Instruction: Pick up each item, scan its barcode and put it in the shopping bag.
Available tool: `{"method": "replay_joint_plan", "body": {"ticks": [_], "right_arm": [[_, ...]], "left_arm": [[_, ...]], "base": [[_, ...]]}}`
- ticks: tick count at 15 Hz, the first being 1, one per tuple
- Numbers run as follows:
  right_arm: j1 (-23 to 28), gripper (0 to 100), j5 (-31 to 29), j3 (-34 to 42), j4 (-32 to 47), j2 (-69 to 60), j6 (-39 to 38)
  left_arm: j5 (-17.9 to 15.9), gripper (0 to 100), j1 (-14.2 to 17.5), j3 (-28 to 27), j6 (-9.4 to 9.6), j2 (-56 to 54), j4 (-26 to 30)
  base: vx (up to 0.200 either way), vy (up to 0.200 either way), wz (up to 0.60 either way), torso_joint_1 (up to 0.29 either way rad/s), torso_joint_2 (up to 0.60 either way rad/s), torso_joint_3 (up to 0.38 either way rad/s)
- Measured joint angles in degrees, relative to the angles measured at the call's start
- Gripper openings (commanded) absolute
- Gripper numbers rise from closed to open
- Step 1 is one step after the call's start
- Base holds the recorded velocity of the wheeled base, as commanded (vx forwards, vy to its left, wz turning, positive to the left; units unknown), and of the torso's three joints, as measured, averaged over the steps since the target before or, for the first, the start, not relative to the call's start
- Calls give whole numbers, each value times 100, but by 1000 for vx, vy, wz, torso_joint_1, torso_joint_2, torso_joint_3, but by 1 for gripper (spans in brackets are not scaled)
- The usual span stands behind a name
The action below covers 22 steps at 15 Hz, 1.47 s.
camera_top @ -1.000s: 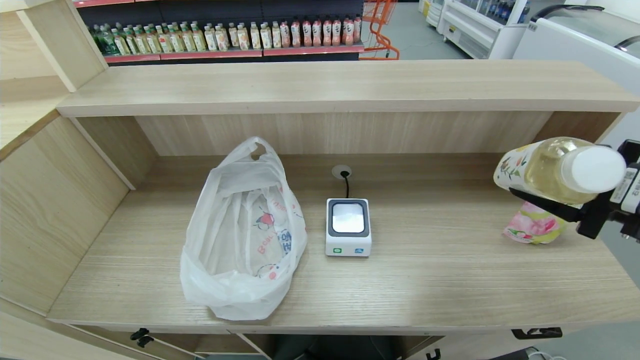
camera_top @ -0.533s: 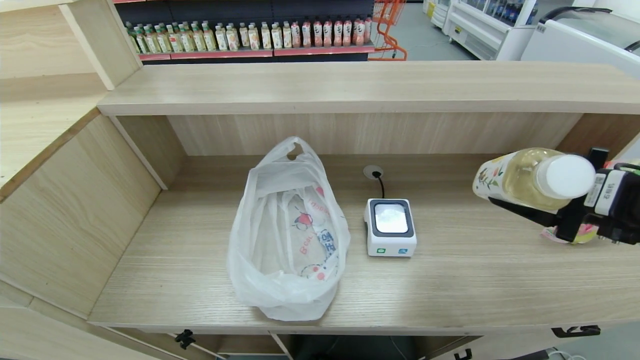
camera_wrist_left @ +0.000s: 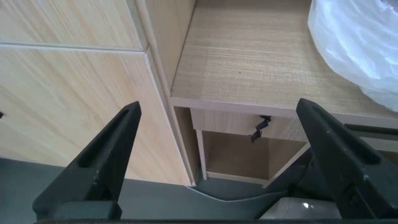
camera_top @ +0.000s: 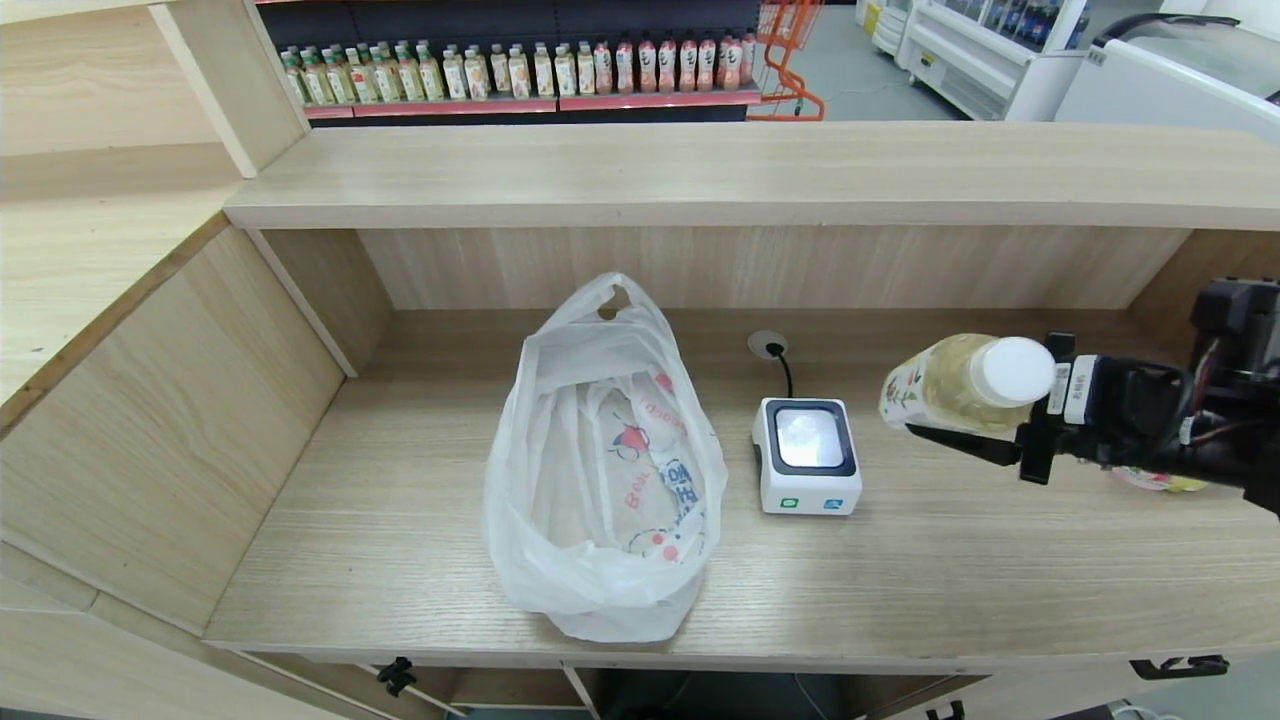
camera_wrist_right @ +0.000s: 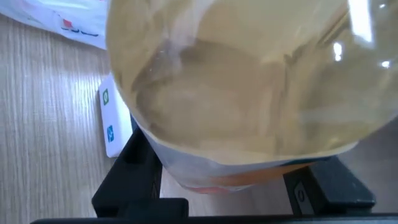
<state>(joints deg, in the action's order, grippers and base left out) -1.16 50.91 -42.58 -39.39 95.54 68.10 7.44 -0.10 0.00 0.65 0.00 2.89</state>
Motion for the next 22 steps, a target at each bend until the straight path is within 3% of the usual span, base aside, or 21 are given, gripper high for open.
{"method": "replay_joint_plan", "body": {"ticks": [6,13,20,22], "right_arm": [[-324,0,572,-833,-73,1185,74],[-750,0,611,-1762,-211,2088,96],[-853,0,589,-1827,-200,2105,99],[-870,0,594,-1888,-196,1976,-273]], "left_arm": [[-2,100,0,0,-2,0,0],[0,100,0,0,-2,0,0],[0,100,2,0,-2,0,0],[0,100,2,0,-2,0,1]], "base": [[0,0,0,0,0,0],[0,0,0,0,0,0],[0,0,0,0,0,0],[0,0,0,0,0,0]]}}
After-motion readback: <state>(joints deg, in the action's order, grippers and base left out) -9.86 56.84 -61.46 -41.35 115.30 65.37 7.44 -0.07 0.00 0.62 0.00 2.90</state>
